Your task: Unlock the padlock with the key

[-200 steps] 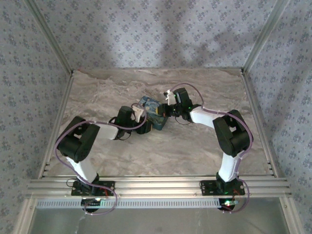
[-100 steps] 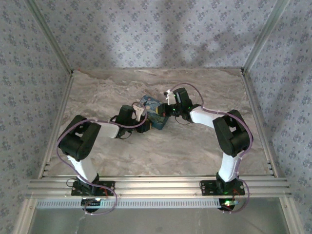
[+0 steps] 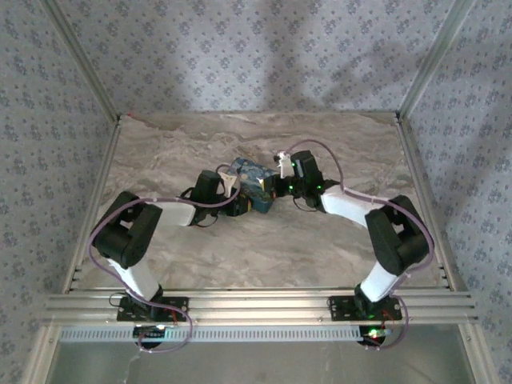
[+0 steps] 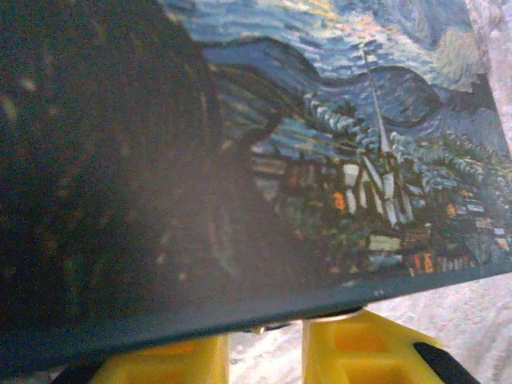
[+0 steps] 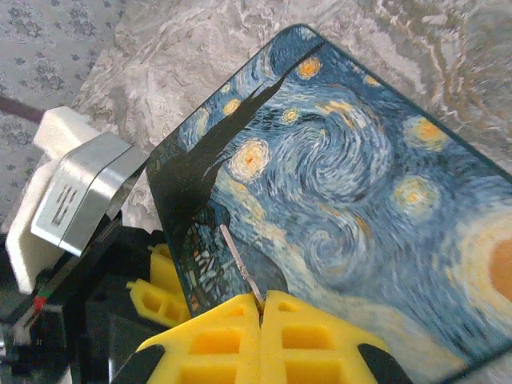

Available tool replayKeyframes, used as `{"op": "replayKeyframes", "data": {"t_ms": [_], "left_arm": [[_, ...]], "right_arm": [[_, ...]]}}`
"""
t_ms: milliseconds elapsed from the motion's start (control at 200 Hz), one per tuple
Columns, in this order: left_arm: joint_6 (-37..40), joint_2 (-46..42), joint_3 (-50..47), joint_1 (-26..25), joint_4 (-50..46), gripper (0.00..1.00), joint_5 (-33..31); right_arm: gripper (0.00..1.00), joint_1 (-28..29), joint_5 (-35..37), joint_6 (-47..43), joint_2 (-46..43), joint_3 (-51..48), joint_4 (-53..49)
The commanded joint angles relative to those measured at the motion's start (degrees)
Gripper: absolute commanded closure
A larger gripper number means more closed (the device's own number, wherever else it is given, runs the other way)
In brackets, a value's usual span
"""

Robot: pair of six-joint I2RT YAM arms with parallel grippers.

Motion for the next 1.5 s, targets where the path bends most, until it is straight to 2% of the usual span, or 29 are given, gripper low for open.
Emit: {"op": "replayKeyframes", "data": {"t_ms": [0,205,500,879,1264,1494], "left_arm": [[-6.00,-3.57,1.88,-0.93,-0.95,0.78,2.85],[-12.03,-3.73,4.07,-1.50,-3.96,0.77,5.42],[-18.35,-4.17,4.21,-1.69,-3.33,0.77,6.00],[-20.59,-4.96,3.56,-2.04,-3.09,0.77,5.91],[-20.92,-5.67,3.13,-2.13,-3.12,0.77,5.48],[-21.18,-5.58,2.79,-2.13,-2.60,0.77,5.42]], "right_arm": [[1.00,1.03,5.14,-3.63,-5.33,-4.50,2.92],[1.00,5.87,13.32,-7.99,-12.75,-12.31,3.66],[1.00,11.99,21.38,-7.61,-18.52,-22.96,9.33],[1.00,16.02,23.58,-6.19,-10.99,-24.74,17.70],[1.00,16.34,23.55,-2.78,-3.84,-23.82,23.99],[1.00,16.29,24.22,-1.55,-2.53,-23.84,26.24]]}}
